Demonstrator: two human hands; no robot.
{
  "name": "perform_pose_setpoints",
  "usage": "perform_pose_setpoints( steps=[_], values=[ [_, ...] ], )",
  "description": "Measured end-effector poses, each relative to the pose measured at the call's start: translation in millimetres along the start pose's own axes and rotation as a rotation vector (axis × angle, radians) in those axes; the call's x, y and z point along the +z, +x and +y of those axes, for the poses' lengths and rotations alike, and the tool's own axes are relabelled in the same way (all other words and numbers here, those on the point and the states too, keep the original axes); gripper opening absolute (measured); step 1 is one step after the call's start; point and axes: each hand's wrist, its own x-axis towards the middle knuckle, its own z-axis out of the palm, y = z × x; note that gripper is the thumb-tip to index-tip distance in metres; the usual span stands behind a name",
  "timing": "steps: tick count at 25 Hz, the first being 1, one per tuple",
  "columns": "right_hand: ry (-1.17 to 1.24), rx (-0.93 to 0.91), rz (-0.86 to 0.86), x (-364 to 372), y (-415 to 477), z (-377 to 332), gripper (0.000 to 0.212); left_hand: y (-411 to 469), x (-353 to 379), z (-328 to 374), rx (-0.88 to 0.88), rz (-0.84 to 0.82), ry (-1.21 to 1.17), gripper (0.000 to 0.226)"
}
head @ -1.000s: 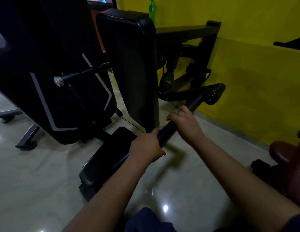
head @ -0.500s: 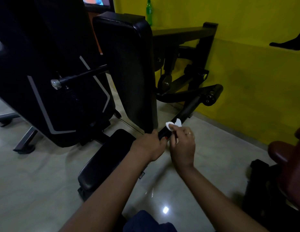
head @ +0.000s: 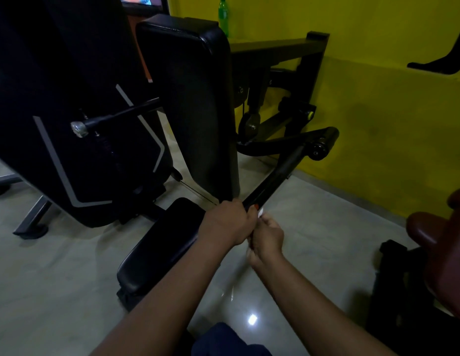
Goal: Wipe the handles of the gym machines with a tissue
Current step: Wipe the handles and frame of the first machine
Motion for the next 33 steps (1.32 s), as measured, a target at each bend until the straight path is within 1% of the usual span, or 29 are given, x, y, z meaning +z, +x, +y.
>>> perform_pose_setpoints(
  steps=[1, 2, 4, 6, 8, 10, 11, 13, 14, 15, 16, 18, 19, 21, 23, 25, 27, 28, 30, 32, 33],
  values=[
    [0.107, 0.129, -0.07, 1, 8, 0, 0.021, 0, 0, 0, 0.003, 0.005, 0.001, 0.05],
    [0.209, 0.218, -0.121, 2, 24, -2, 0.028, 0, -1, 1, 0.002, 0.004, -0.003, 0.049],
    [0.36, 0.313, -0.144, 8, 56, -13, 0.042, 0, -2, 0, -0.001, -0.003, -0.016, 0.048],
    [0.338, 0.322, -0.164, 10, 64, -13, 0.037, 0, -2, 0, 0.002, 0.0, -0.024, 0.046],
    [0.281, 0.295, -0.253, 3, 49, -7, 0.033, 0, -2, -1, 0.024, 0.012, -0.038, 0.045],
    [0.277, 0.252, -0.299, -6, 40, -9, 0.03, 1, -1, -2, 0.053, 0.01, -0.042, 0.05],
    [0.295, 0.214, -0.255, -8, 43, -16, 0.027, 3, -1, -3, 0.073, 0.0, -0.035, 0.054],
    [0.269, 0.059, -0.082, -5, 55, -39, 0.023, 5, -1, -4, 0.112, -0.03, -0.029, 0.054],
    [0.186, -0.044, -0.003, -4, 57, -49, 0.021, 6, -1, -5, 0.122, -0.046, -0.034, 0.054],
    [0.054, -0.155, 0.046, -4, 55, -54, 0.017, 7, 0, -4, 0.126, -0.055, -0.04, 0.053],
    [-0.121, -0.269, 0.072, -7, 50, -52, 0.012, 7, 0, -4, 0.125, -0.063, -0.04, 0.053],
    [-0.488, -0.522, 0.019, -15, 29, -39, 0.006, 9, 1, -3, 0.117, -0.076, -0.044, 0.053],
    [-0.625, -0.64, -0.015, -19, 22, -33, 0.006, 9, 0, -2, 0.109, -0.084, -0.04, 0.053],
    [-0.772, -0.824, -0.004, -20, 25, -33, 0.014, 8, -2, 0, 0.09, -0.098, -0.02, 0.053],
    [-0.816, -0.889, 0.075, -12, 44, -46, 0.023, 10, -3, 5, 0.068, -0.116, -0.008, 0.053],
    [-0.776, -0.868, 0.15, -3, 61, -60, 0.031, 12, -3, 11, 0.048, -0.125, -0.021, 0.053],
    [-0.757, -0.842, 0.175, 0, 63, -62, 0.033, 13, -3, 14, 0.041, -0.117, -0.037, 0.052],
    [-0.799, -0.875, 0.164, -1, 58, -56, 0.031, 13, -4, 15, 0.048, -0.105, -0.038, 0.05],
    [-0.936, -1.019, 0.059, -10, 40, -43, 0.029, 9, -7, 19, 0.09, -0.089, 0.013, 0.047],
    [-1.039, -1.133, -0.054, -20, 38, -45, 0.033, 8, -8, 23, 0.131, -0.073, 0.08, 0.044],
    [-1.084, -1.154, -0.084, -21, 46, -54, 0.036, 11, -7, 24, 0.121, -0.058, 0.075, 0.044]
  ],
)
